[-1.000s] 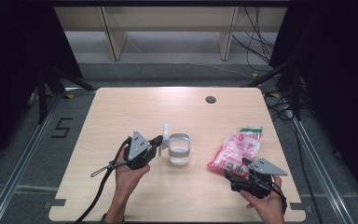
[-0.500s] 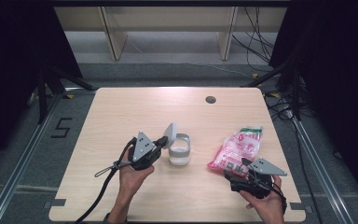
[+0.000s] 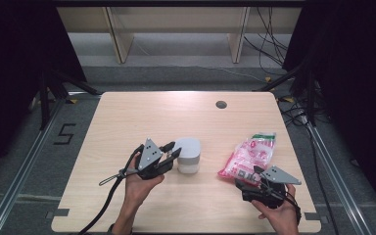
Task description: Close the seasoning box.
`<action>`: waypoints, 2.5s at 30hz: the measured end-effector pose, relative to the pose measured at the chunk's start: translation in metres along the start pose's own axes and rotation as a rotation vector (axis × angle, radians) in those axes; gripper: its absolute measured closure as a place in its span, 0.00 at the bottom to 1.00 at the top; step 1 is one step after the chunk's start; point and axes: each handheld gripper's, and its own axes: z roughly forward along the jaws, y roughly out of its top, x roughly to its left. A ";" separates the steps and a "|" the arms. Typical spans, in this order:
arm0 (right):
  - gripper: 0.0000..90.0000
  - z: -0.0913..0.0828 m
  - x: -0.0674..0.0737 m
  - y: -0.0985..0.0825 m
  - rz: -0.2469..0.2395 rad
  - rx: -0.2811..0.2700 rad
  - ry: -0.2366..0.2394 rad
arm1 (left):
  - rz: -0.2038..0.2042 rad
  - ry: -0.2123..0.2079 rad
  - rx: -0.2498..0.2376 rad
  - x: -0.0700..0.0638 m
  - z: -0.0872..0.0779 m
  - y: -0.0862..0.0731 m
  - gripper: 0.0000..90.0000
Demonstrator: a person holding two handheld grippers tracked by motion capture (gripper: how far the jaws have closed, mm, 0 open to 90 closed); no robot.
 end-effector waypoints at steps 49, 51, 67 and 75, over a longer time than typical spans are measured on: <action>0.23 0.002 0.009 -0.002 -0.018 0.020 0.054 | -0.046 -0.031 0.081 -0.018 -0.015 -0.037 0.32; 0.22 0.001 0.012 -0.002 -0.015 0.039 0.049 | -0.041 -0.033 0.090 -0.020 -0.015 -0.038 0.32; 0.21 0.001 0.015 -0.003 -0.041 0.032 0.060 | -0.031 -0.047 0.142 -0.034 -0.019 -0.056 0.32; 0.21 -0.002 0.021 -0.009 -0.042 0.075 0.083 | -0.028 -0.061 0.178 -0.043 -0.023 -0.069 0.31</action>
